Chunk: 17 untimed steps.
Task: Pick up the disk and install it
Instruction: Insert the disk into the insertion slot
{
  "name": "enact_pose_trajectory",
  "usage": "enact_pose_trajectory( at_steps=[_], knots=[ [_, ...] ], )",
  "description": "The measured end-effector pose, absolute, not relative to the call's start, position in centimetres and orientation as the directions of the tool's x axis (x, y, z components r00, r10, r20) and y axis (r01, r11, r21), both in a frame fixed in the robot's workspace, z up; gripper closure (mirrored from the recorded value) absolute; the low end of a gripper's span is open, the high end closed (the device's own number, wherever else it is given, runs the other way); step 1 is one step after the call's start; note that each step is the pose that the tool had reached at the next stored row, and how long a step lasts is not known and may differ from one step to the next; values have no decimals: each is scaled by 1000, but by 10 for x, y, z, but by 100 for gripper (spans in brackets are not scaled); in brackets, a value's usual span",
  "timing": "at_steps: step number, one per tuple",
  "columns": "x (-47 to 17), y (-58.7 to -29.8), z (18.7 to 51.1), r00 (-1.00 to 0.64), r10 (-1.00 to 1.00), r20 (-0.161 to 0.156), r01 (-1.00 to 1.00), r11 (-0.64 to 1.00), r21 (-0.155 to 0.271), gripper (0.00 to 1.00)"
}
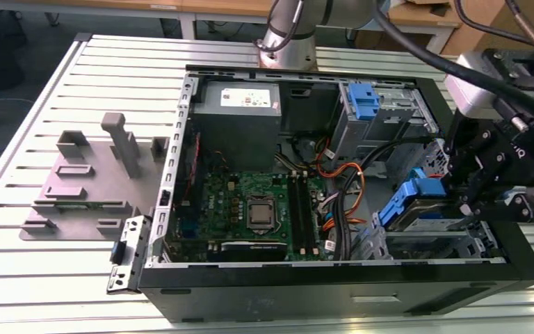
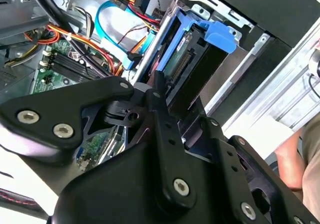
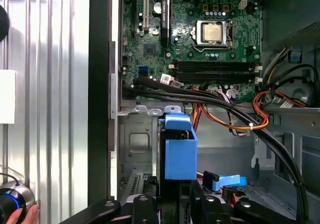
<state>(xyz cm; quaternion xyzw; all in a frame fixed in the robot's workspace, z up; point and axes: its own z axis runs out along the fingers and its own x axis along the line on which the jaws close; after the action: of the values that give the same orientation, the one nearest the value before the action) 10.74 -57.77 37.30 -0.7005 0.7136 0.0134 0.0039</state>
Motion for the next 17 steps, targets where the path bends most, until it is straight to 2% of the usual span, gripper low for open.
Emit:
enact_pose_trajectory(
  at_steps=[17],
  knots=[
    [107, -581, 348, -19, -1000, -24, -1000, 18, 14, 65]
  ],
)
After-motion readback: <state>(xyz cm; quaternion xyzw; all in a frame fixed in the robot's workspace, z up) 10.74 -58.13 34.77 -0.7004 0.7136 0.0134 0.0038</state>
